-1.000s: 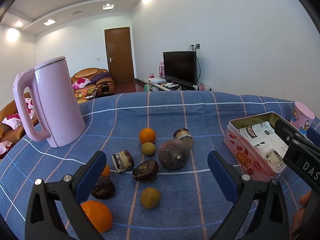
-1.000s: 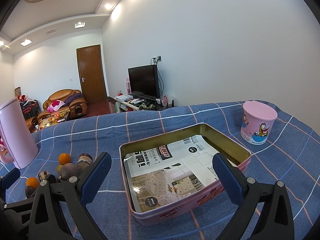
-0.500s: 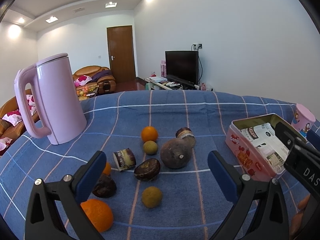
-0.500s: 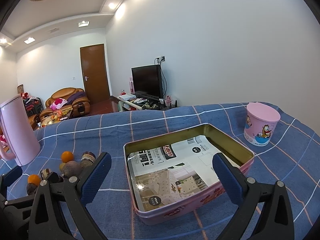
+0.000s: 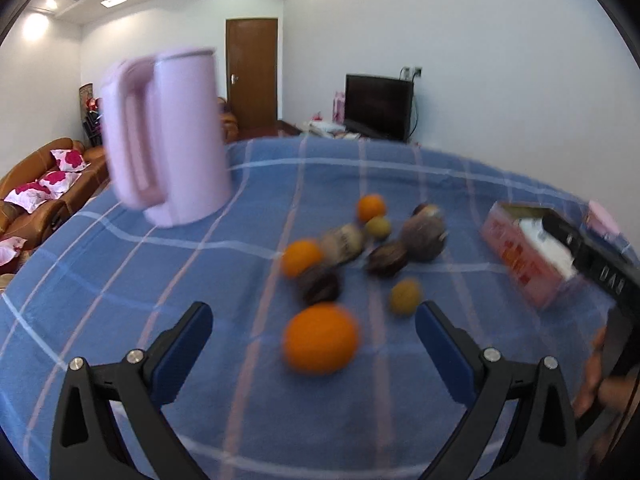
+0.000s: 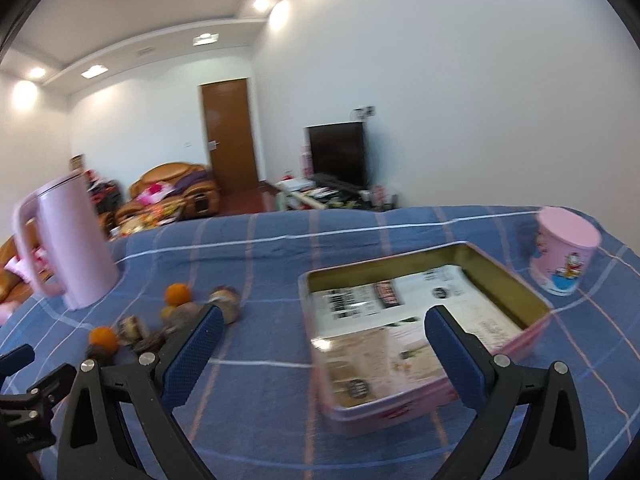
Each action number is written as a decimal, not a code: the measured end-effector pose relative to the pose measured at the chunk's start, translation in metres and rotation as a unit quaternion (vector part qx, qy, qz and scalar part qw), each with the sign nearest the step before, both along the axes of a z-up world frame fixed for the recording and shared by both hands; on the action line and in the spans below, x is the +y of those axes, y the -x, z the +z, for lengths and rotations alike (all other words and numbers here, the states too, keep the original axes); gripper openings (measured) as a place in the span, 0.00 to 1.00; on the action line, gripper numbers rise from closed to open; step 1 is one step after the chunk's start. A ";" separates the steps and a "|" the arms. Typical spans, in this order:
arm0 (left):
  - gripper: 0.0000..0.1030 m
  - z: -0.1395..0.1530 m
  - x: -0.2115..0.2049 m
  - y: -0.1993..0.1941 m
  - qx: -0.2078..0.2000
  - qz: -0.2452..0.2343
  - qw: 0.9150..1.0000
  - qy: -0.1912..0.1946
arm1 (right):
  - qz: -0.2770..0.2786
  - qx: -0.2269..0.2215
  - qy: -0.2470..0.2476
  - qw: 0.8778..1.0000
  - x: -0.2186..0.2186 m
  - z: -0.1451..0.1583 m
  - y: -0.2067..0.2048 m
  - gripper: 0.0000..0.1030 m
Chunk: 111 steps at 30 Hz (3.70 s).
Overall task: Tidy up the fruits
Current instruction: 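Grasp the large orange with the left tool while the right tool grasps a small yellow-green fruit, then carry the orange into the pink tin and open the left tool while the right tool drops its fruit there, then withdraw both open tools from the tin back toward the fruit cluster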
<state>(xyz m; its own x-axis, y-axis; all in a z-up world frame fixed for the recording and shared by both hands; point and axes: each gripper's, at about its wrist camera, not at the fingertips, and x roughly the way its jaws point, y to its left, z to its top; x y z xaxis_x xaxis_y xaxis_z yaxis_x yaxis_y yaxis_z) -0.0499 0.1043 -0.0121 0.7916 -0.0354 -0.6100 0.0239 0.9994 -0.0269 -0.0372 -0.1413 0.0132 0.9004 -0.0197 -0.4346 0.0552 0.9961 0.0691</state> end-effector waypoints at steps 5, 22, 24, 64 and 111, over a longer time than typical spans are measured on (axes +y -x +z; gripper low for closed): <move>1.00 -0.013 0.029 0.005 0.028 0.003 1.000 -0.004 | 0.103 0.062 -0.009 0.993 0.037 -0.013 -0.011 0.68; 0.94 -0.005 0.025 -0.002 0.047 -0.037 0.998 0.026 | 0.215 0.211 0.003 0.954 0.130 -0.058 -0.060 0.29; 0.91 -0.006 0.015 -0.010 0.056 -0.051 0.997 0.027 | 0.214 0.210 -0.008 0.954 0.123 -0.057 -0.058 0.28; 0.48 0.032 -0.189 -0.052 0.005 -0.193 0.979 0.063 | 0.002 0.048 0.014 0.999 -0.139 0.002 -0.018 0.28; 1.00 0.018 -0.231 -0.057 -0.082 -0.119 0.989 -0.019 | -0.088 -0.060 0.012 0.994 -0.166 0.006 0.004 0.71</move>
